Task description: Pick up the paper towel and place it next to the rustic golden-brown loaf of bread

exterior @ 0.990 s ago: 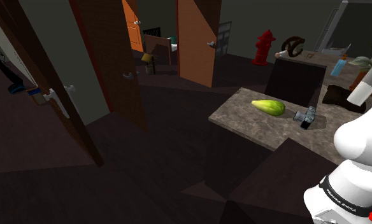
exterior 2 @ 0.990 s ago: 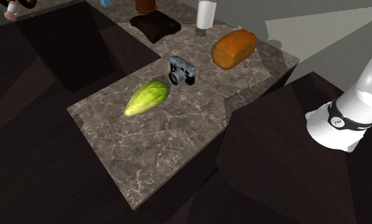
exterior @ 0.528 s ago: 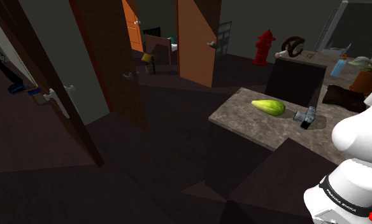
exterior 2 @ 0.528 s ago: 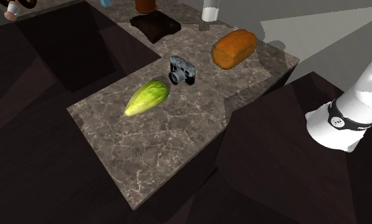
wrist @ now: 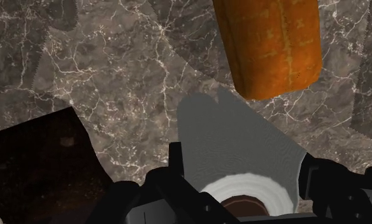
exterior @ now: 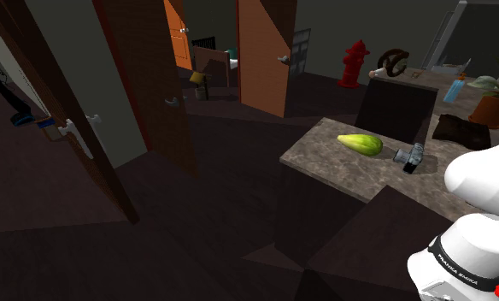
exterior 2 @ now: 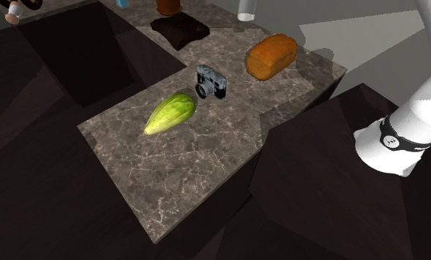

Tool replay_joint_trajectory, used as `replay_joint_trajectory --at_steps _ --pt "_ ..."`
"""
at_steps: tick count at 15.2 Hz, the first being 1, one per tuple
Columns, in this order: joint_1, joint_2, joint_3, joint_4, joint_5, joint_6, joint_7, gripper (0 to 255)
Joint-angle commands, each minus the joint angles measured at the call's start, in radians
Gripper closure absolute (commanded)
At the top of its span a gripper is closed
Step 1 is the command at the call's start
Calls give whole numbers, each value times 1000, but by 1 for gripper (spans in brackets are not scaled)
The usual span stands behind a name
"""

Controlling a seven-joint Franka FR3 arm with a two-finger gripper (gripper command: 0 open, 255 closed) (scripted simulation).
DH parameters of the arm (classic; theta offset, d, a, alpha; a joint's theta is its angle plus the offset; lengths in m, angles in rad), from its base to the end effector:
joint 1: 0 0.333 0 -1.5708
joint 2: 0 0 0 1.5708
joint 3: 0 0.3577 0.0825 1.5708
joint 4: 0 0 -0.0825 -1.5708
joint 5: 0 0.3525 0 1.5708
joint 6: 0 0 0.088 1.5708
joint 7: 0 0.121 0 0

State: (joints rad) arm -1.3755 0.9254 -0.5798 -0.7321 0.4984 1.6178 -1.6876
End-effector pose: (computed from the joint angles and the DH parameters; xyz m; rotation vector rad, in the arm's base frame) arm -0.0198 -0.7762 0.4509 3.0856 -0.0986 0.0585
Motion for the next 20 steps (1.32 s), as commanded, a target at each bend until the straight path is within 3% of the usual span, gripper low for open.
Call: replay_joint_trajectory --at_steps 1,9,20 --pt "12 -6 -2 -46 1 35 -11 255" --pt "56 -20 -6 -194 5 153 -40 255" --pt "81 6 4 -305 24 278 -68 255"
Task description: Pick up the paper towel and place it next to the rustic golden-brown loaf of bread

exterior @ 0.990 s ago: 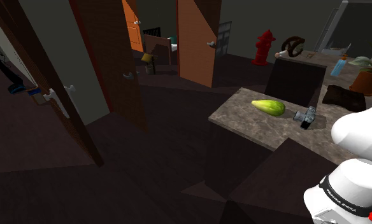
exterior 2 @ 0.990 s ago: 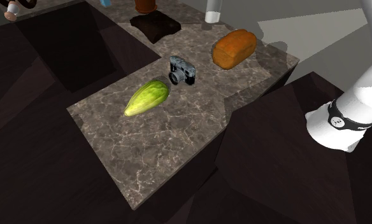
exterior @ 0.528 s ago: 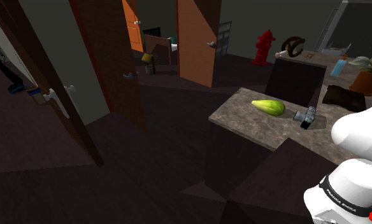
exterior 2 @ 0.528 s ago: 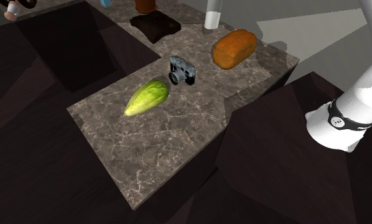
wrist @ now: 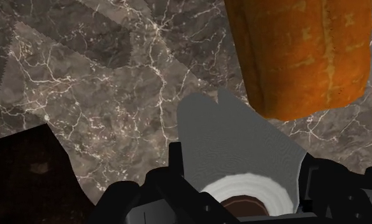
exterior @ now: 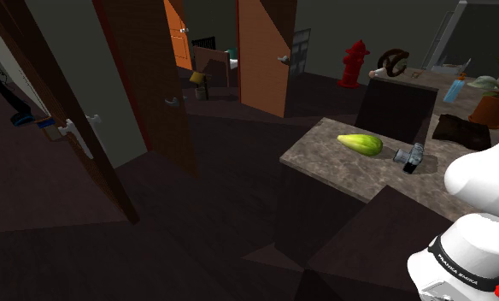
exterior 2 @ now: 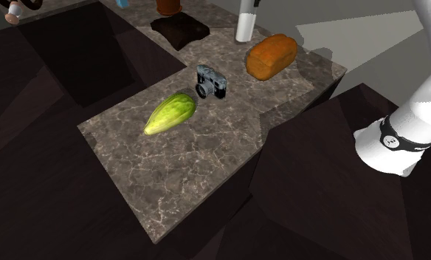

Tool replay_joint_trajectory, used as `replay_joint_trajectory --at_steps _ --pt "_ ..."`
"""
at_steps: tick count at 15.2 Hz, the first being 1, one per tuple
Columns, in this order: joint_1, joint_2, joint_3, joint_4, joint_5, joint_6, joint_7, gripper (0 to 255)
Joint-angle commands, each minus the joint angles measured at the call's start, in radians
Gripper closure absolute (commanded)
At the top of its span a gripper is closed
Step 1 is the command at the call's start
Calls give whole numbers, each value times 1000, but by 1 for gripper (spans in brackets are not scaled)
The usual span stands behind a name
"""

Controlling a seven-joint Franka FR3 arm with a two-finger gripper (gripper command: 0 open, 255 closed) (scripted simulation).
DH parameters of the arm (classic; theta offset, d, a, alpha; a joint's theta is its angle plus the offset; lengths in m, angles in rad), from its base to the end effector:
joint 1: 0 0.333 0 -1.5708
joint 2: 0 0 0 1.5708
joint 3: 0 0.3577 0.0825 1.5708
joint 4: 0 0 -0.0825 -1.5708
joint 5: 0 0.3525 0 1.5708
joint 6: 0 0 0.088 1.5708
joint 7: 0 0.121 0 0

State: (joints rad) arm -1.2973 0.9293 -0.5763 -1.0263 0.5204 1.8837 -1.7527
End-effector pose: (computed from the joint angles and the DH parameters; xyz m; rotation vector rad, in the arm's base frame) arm -0.0177 -0.7783 0.3525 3.0855 -0.0981 0.0590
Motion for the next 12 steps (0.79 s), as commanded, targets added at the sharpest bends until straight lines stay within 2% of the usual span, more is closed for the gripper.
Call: replay_joint_trajectory --at_steps 1,12 --pt "4 6 2 -18 4 22 -5 255" --pt "6 64 24 -65 29 122 -25 255"
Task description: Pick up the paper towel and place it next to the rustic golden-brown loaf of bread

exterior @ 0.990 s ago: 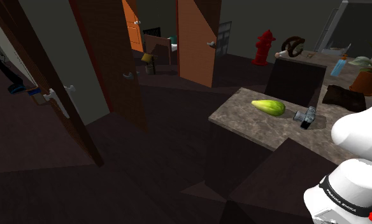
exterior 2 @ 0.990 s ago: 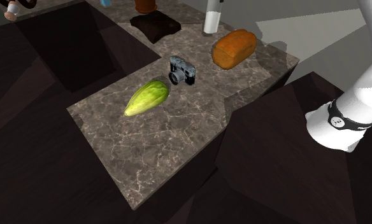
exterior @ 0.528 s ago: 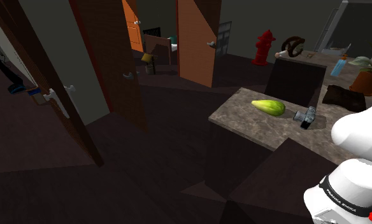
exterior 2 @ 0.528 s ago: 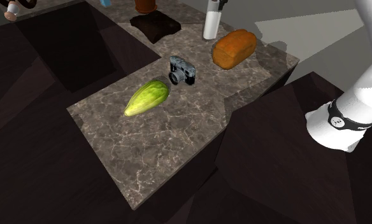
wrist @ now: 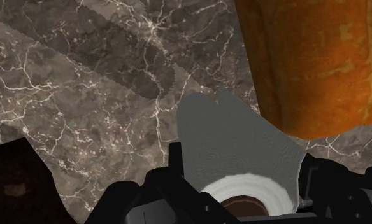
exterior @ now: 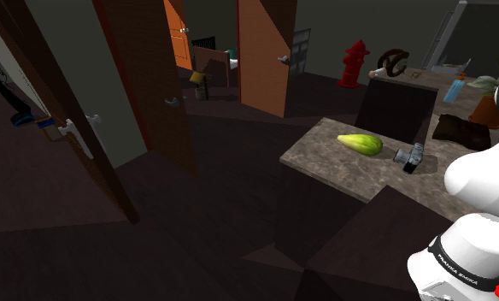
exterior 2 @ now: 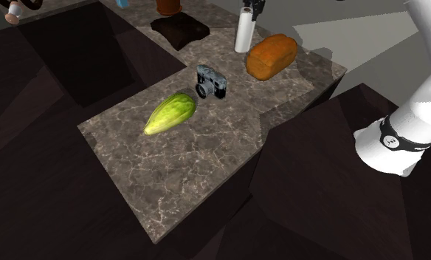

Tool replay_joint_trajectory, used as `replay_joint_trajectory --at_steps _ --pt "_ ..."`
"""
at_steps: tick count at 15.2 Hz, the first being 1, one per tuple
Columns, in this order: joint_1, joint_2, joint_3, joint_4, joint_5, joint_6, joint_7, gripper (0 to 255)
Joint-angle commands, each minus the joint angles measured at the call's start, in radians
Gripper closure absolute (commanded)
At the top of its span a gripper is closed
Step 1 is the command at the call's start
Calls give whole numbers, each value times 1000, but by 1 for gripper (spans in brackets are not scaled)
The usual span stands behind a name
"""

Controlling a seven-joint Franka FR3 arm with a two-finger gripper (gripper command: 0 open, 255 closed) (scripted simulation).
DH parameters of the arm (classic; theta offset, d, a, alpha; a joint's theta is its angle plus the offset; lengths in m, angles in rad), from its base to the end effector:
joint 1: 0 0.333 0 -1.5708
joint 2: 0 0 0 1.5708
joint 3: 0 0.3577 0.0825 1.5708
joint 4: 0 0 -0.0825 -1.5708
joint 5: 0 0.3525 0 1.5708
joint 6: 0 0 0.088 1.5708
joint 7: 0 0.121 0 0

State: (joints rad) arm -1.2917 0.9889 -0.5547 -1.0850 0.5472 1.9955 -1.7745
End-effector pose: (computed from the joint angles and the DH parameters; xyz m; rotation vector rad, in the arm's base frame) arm -0.0162 -0.7808 0.2907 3.0854 -0.0982 0.0588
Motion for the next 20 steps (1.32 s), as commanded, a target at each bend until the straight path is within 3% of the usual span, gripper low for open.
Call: replay_joint_trajectory --at_steps 1,13,14,20 --pt "0 11 4 -8 5 19 -5 255" --pt "-5 46 16 -12 17 57 -11 255" --pt "-5 46 16 -12 17 57 -11 0" --pt "-1 25 9 -17 11 40 -10 0"
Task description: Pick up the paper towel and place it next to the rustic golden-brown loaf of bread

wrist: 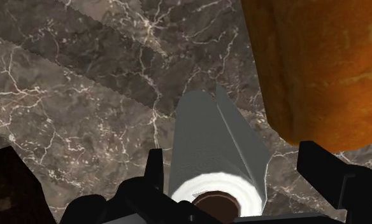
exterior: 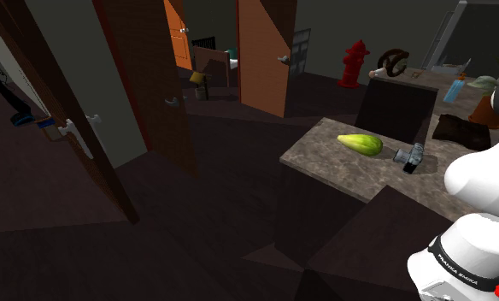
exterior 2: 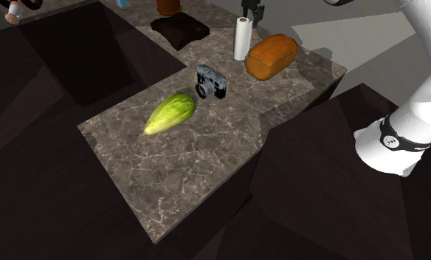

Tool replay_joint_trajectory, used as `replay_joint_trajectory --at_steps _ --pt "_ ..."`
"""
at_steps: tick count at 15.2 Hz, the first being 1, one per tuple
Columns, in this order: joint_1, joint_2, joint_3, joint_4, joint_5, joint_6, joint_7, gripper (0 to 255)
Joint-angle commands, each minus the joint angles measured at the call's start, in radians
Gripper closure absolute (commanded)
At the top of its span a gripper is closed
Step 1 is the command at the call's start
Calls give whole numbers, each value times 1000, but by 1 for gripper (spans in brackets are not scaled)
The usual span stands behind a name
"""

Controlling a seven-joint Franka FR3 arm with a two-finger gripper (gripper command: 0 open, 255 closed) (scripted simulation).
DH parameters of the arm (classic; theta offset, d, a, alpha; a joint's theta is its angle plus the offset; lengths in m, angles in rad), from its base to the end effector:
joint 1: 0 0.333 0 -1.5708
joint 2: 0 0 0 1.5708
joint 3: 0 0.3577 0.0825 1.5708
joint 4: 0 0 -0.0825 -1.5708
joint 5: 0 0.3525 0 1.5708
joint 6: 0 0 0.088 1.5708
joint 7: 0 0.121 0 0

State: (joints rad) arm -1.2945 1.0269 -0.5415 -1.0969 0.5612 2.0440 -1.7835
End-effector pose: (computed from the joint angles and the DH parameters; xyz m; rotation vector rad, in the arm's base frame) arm -0.0159 -0.7819 0.2595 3.0855 -0.0981 0.0584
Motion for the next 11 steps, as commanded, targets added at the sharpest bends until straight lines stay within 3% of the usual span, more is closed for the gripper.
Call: replay_joint_trajectory --at_steps 1,11 --pt "5 -33 -10 -8 -9 -25 1 0" --pt "9 -66 -21 -8 -20 -59 5 0"
